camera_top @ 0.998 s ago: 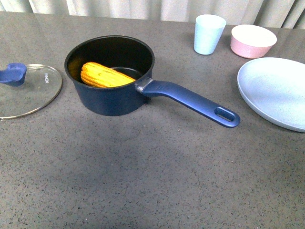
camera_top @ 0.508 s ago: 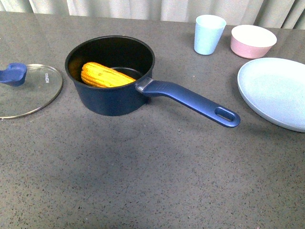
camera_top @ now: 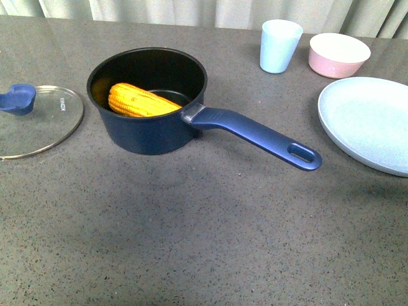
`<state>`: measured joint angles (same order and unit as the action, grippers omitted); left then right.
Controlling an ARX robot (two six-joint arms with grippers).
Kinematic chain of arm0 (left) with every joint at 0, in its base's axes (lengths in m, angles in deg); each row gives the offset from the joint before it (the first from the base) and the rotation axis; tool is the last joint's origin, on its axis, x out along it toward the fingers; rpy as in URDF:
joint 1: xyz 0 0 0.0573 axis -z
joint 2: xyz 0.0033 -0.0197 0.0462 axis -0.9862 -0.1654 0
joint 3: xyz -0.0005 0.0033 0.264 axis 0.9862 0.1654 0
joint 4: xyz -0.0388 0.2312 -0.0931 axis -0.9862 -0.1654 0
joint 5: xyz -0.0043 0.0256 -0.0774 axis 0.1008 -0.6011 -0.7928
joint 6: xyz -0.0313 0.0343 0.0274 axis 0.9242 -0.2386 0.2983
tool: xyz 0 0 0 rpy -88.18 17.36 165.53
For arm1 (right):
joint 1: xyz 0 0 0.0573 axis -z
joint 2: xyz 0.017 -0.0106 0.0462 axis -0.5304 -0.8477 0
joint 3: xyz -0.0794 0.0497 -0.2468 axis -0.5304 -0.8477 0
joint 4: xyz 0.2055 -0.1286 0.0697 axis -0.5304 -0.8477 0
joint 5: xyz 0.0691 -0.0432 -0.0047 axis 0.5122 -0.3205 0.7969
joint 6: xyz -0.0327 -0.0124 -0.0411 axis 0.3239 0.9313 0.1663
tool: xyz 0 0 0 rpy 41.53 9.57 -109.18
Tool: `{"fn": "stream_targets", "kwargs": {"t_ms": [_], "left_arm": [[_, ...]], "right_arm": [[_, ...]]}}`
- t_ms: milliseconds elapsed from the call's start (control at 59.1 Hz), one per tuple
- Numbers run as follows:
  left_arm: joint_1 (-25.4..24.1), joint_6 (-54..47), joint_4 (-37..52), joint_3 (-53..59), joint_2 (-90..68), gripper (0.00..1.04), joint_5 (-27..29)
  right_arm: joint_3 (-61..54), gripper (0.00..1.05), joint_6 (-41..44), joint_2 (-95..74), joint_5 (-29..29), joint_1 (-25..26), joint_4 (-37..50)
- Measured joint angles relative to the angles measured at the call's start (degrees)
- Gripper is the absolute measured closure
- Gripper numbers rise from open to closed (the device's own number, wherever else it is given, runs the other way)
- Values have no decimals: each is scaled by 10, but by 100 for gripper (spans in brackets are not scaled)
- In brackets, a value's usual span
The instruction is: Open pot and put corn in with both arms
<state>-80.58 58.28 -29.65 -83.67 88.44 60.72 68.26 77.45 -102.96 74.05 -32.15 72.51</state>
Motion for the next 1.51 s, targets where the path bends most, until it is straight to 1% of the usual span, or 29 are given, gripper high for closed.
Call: {"fn": "stream_targets", "kwargs": {"t_ms": [186, 423, 998, 1049, 1066, 1100, 1506], "left_arm": [[0, 0, 0, 0, 0, 9, 0], [0, 0, 0, 0, 0, 9, 0], [0, 0, 0, 0, 0, 9, 0], [0, 0, 0, 0, 0, 9, 0], [0, 0, 0, 0, 0, 9, 0], [0, 0, 0, 0, 0, 9, 0], [0, 0, 0, 0, 0, 9, 0]], "right_arm": [[0, 103, 0, 69, 0, 0, -65], [0, 103, 0, 133, 0, 0, -126], [0, 103, 0, 236, 0, 0, -230], [0, 103, 0, 272, 1, 0, -279], [0, 103, 0, 297, 0, 0, -309], [0, 103, 0, 324, 0, 0, -325], [0, 103, 0, 334, 0, 0, -330]]}}
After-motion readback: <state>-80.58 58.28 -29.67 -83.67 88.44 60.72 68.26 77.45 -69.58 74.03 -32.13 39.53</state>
